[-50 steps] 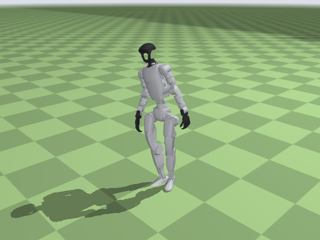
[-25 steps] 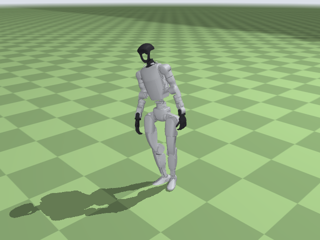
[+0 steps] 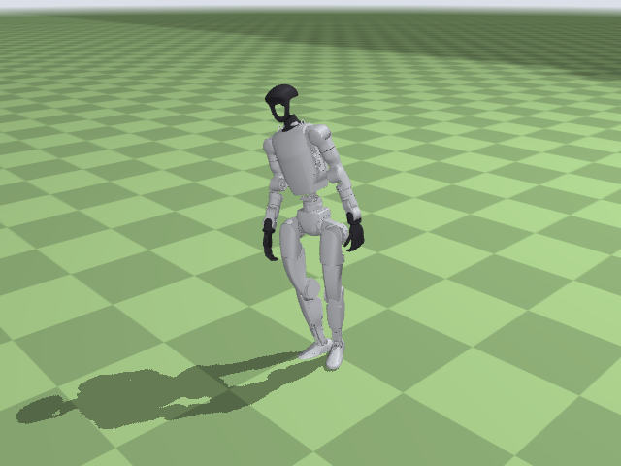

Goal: Upper body actions

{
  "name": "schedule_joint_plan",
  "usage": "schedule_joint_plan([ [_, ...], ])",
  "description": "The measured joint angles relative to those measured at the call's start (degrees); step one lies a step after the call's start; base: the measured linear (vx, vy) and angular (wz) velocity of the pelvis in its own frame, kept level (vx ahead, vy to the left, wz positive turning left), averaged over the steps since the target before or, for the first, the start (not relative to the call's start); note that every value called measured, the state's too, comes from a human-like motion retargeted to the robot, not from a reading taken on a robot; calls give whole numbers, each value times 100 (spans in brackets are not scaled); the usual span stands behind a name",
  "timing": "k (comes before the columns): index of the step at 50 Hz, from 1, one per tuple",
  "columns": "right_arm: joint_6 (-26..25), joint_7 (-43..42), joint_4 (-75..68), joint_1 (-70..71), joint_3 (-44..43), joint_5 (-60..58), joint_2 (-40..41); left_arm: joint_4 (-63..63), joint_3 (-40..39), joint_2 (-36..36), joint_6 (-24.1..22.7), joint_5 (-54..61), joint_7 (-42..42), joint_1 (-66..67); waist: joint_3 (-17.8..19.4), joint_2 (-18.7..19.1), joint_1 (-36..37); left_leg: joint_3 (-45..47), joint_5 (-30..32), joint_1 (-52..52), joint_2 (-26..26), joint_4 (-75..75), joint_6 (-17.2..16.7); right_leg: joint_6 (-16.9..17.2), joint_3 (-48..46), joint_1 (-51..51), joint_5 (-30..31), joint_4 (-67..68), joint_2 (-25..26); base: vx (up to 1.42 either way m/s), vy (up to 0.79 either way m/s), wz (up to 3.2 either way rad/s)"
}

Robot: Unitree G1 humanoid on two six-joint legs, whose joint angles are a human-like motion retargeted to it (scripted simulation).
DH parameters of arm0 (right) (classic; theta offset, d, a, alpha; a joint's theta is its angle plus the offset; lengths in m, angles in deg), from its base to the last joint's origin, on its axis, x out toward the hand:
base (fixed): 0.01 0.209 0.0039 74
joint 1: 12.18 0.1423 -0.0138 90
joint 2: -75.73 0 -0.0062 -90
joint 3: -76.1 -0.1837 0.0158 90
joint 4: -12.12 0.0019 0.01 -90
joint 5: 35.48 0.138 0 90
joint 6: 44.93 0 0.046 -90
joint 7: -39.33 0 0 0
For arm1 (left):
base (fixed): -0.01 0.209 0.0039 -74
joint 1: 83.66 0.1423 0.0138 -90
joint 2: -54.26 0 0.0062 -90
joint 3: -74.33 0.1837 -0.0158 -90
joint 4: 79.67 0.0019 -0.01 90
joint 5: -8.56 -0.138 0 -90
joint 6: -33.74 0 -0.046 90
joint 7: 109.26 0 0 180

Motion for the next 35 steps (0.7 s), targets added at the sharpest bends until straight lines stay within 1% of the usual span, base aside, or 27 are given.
schedule_joint_plan([
  [22, 62, -63, 107, -102, -56, 54, -44, -91, 28, 26, -26, -35, 26, -17, -24, 18, 13, -3, -6, -26, -10, -17, 11, 8, 0, -13, -13, -14, -6, 0, 0, 0],
  [35, -15, -100, 62, -81, -49, -3, -25, -43, 22, -2, -21, -52, 22, 18, -58, 12, 15, 22, -18, -32, -2, -18, 13, 0, 28, -33, -12, -6, 2, 0, 0, 0],
])
